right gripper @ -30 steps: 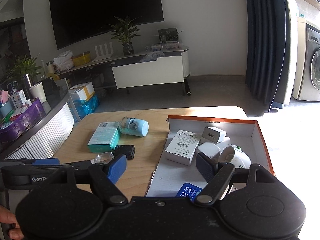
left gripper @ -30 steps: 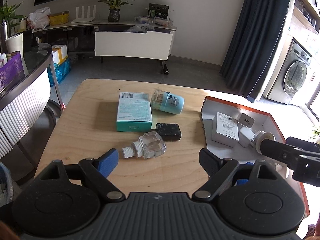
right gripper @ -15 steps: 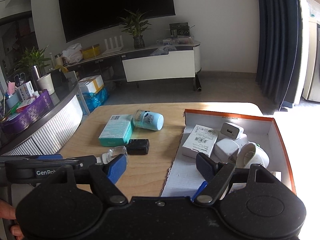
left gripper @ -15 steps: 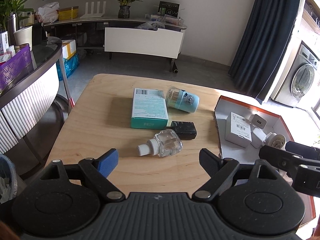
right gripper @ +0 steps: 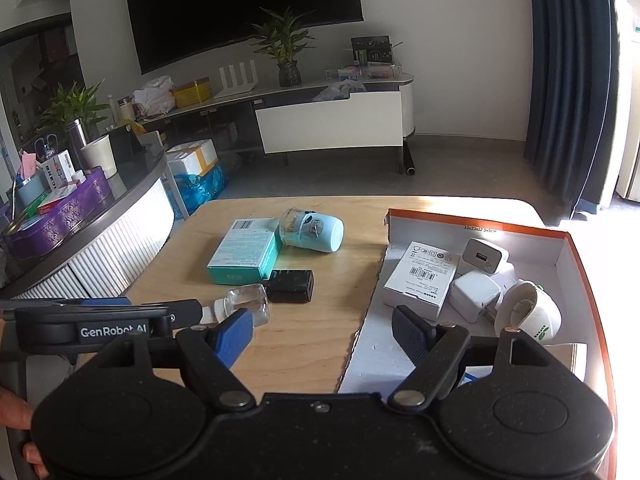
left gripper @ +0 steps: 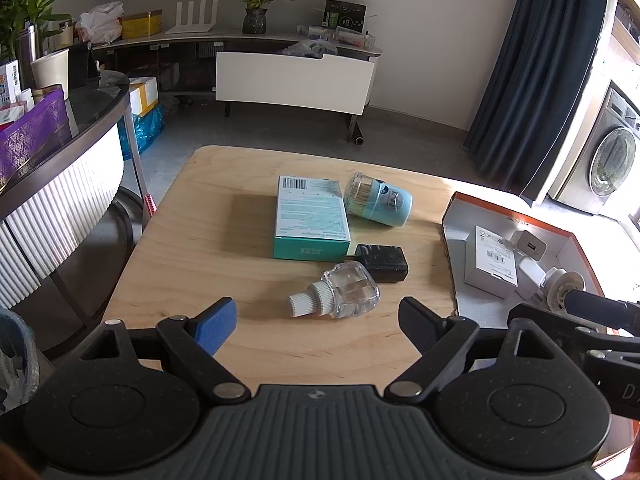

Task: Organize rigid objects
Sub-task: 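Withdraw both grippers from the tray toward the teal box and glass bottle, then grasp teal bandage box with left gripper while right gripper grasps clear glass bottle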

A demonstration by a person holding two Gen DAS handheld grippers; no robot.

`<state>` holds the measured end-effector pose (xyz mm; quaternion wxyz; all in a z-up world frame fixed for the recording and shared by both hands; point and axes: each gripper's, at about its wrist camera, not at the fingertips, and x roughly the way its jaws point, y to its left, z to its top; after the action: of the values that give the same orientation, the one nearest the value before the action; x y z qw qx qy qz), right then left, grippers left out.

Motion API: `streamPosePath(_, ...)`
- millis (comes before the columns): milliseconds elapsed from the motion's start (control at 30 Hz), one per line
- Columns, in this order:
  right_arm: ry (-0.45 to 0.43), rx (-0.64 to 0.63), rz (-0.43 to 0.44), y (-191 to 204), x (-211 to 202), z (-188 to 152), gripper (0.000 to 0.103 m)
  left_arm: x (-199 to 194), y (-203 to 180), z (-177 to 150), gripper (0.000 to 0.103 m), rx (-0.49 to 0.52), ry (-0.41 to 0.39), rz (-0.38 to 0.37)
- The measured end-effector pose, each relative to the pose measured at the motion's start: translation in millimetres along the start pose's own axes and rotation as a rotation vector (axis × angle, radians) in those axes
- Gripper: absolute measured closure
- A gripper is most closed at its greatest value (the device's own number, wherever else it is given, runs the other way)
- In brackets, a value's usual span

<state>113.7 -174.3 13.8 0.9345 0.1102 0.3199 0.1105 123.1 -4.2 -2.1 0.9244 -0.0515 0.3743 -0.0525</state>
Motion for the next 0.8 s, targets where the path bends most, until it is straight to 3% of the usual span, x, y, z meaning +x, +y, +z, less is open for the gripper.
streamPosePath(400,0.019,-0.019,0.022,9,12,2,0.012,10,9,5,0.012,-0.007,0.006,0.020)
streamPosePath(800,0.039,-0.013,0.048,7,19,-4,0.012,69,9,43,0.008,0.025,0.022,0.077)
